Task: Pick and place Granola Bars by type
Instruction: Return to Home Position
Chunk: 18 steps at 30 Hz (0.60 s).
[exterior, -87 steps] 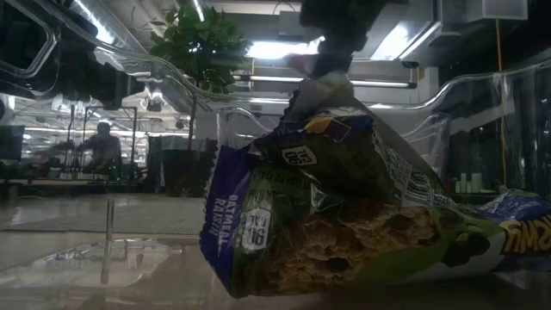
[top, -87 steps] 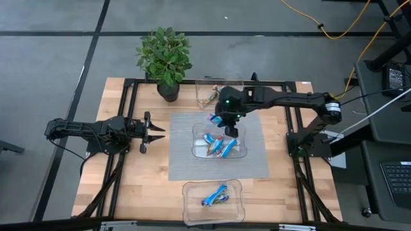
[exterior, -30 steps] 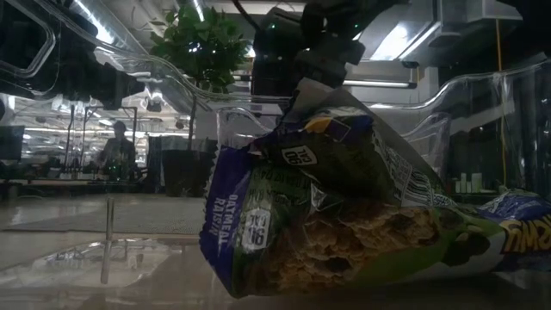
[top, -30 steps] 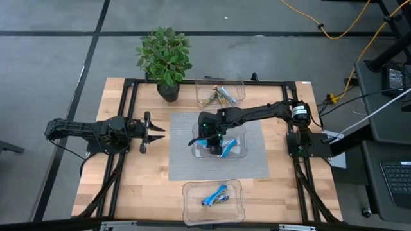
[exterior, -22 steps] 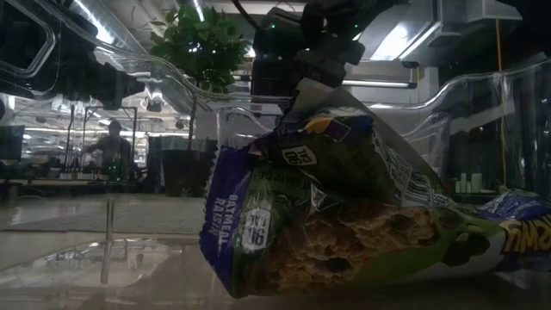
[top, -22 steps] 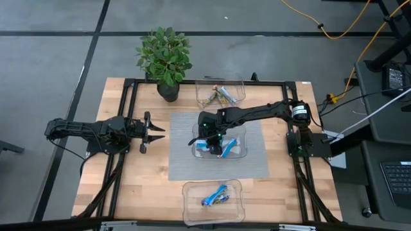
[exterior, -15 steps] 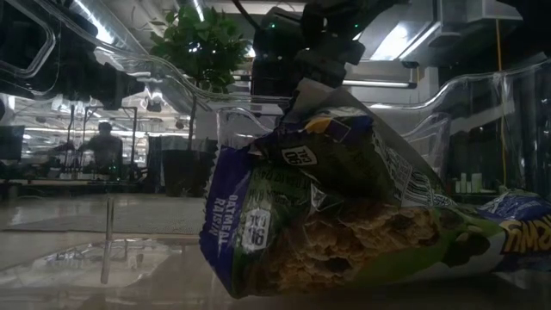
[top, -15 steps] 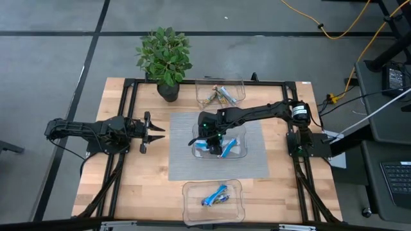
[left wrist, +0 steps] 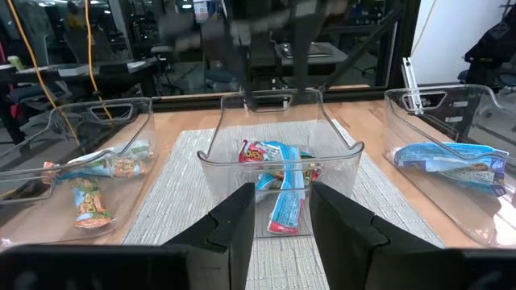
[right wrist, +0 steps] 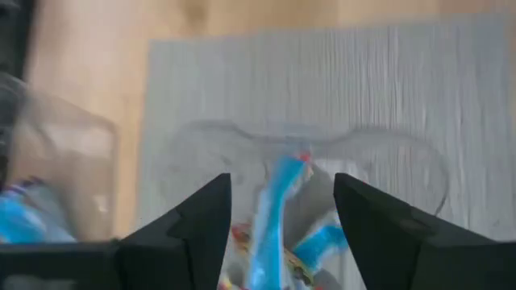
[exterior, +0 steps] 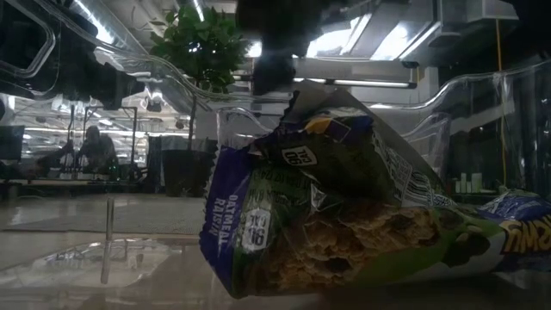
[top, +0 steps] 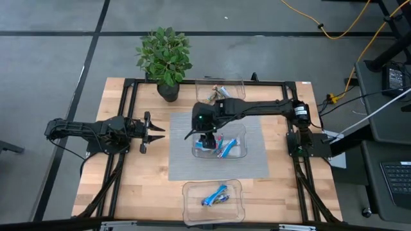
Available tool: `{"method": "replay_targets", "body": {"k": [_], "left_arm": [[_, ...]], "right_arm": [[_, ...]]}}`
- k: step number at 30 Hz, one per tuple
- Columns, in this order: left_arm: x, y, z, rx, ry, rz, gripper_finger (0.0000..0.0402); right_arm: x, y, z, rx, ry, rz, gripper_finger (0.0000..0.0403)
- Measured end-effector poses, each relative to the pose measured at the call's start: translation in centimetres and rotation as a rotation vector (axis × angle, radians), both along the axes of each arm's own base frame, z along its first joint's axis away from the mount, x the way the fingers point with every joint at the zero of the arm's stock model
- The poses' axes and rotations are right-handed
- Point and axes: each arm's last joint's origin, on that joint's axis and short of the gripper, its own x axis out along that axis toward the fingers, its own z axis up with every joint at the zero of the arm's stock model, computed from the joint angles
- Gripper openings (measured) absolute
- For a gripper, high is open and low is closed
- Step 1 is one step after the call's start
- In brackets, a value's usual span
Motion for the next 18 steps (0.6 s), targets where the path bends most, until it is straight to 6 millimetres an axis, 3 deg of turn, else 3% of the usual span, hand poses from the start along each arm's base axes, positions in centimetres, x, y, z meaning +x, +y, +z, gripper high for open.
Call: {"method": "replay_targets", "body": {"k": [5, 8, 12, 18], "left_arm": [[0.0, 0.0, 0.0, 0.0, 0.0, 0.0, 0.0113], [0.0, 0.0, 0.0, 0.0, 0.0, 0.0, 0.0113], [0.0, 0.0, 0.0, 0.0, 0.0, 0.0, 0.0113], [0.0, 0.0, 0.0, 0.0, 0.001, 0.0, 0.0113]], "right_arm": [[-0.2, 1.6, 4.4, 0.013, -0.069, 0.016, 0.0217], [-1.4, 2.9, 7.6, 0.011, -0.158, 0.051, 0.0211], [-4.7, 3.7, 11.5, -0.034, -0.268, 0.099, 0.0203], [-11.5, 3.2, 14.4, -0.056, -0.362, 0.066, 0.0193]]}}
